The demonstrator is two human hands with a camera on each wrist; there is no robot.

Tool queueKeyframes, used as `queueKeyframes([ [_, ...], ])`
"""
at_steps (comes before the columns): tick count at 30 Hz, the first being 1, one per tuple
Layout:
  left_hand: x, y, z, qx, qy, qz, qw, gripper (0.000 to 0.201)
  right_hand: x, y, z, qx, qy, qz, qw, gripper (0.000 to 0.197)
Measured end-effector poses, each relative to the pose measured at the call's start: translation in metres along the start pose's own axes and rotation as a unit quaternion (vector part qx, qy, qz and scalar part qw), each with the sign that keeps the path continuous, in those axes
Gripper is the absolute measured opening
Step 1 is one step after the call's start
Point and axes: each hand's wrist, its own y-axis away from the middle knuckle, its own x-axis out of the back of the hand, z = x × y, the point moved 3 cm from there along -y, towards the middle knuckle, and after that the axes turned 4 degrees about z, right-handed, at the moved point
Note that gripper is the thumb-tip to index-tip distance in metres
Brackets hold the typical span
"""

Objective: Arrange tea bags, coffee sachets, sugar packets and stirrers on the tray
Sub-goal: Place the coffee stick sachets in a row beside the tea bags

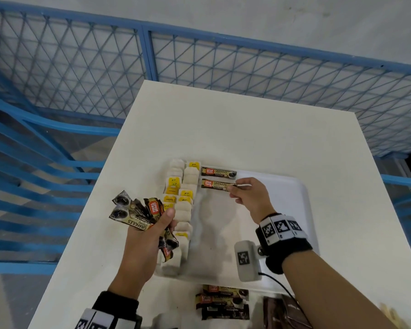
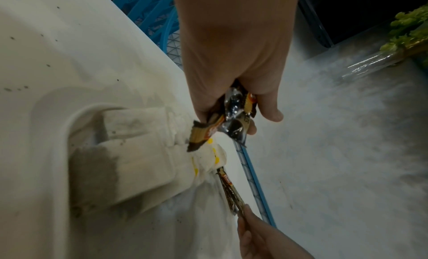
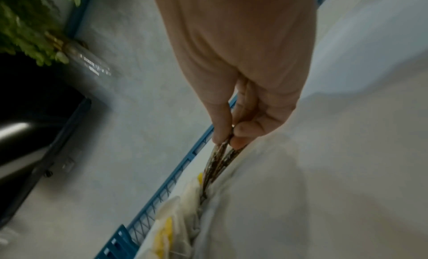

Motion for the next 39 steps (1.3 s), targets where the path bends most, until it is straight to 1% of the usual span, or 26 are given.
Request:
queueKeyframes([
  [2, 0.001, 0.000, 0.000, 0.003, -0.009, -0.001, 1.000, 0.006, -0.005, -0.011, 0.001, 0.012, 0.037, 0.026, 0.999, 0.023],
  [5, 0.002, 0.001, 0.003, -0.006, -0.017, -0.007, 1.000, 0.012, -0.009, -0.022, 0.005, 0.032, 0.080, 0.049, 0.995, 0.023],
  [8, 0.003, 0.000, 0.004, -0.016, -0.019, -0.005, 1.000, 0.021, -0.012, -0.027, 0.007, 0.036, 0.097, 0.065, 0.993, 0.025],
  [10, 0.004, -0.001, 0.002, -0.020, -0.022, -0.003, 1.000, 0.023, -0.013, -0.028, 0.008, 0.035, 0.098, 0.071, 0.992, 0.026],
  [14, 0.004, -0.002, -0.001, -0.015, -0.019, 0.002, 1.000, 0.022, -0.014, -0.028, 0.007, 0.037, 0.090, 0.074, 0.992, 0.026],
  [16, 0.004, -0.003, -0.002, -0.006, -0.010, 0.004, 1.000, 0.019, -0.014, -0.029, 0.008, 0.036, 0.084, 0.077, 0.993, 0.026],
  [19, 0.005, -0.004, -0.003, 0.001, -0.006, -0.005, 1.000, 0.010, -0.014, -0.032, 0.009, 0.041, 0.083, 0.080, 0.992, 0.026],
  [24, 0.004, -0.005, -0.006, 0.013, -0.003, -0.022, 1.000, 0.012, -0.013, -0.035, 0.011, 0.047, 0.089, 0.081, 0.992, 0.028],
  [26, 0.003, -0.004, -0.006, 0.014, 0.002, -0.024, 1.000, 0.010, -0.013, -0.034, 0.009, 0.061, 0.124, 0.088, 0.986, 0.031],
  [29, -0.001, -0.002, -0.005, 0.009, -0.001, -0.035, 0.999, 0.013, -0.014, -0.023, 0.000, 0.112, 0.166, 0.098, 0.975, 0.033],
  [31, -0.007, 0.000, -0.005, 0.015, -0.005, -0.045, 0.999, 0.014, -0.020, -0.007, -0.008, 0.150, 0.157, 0.076, 0.973, 0.027],
  [32, -0.009, 0.001, -0.005, 0.020, -0.005, -0.048, 0.999, 0.015, -0.025, 0.001, -0.011, 0.159, 0.147, 0.052, 0.975, 0.022],
  [34, -0.013, 0.003, -0.005, 0.029, -0.007, -0.054, 0.998, 0.021, -0.036, 0.019, -0.017, 0.166, 0.134, -0.025, 0.977, 0.012],
  [36, -0.014, 0.005, -0.007, 0.034, -0.018, -0.064, 0.997, 0.030, -0.046, 0.040, -0.022, 0.178, 0.145, -0.120, 0.966, 0.008],
  [38, -0.015, 0.007, -0.007, 0.041, -0.031, -0.067, 0.996, 0.024, -0.054, 0.061, -0.029, 0.191, 0.134, -0.210, 0.950, 0.004],
  [39, -0.015, 0.008, -0.008, 0.042, -0.040, -0.070, 0.996, 0.021, -0.057, 0.069, -0.031, 0.192, 0.131, -0.246, 0.941, 0.007],
])
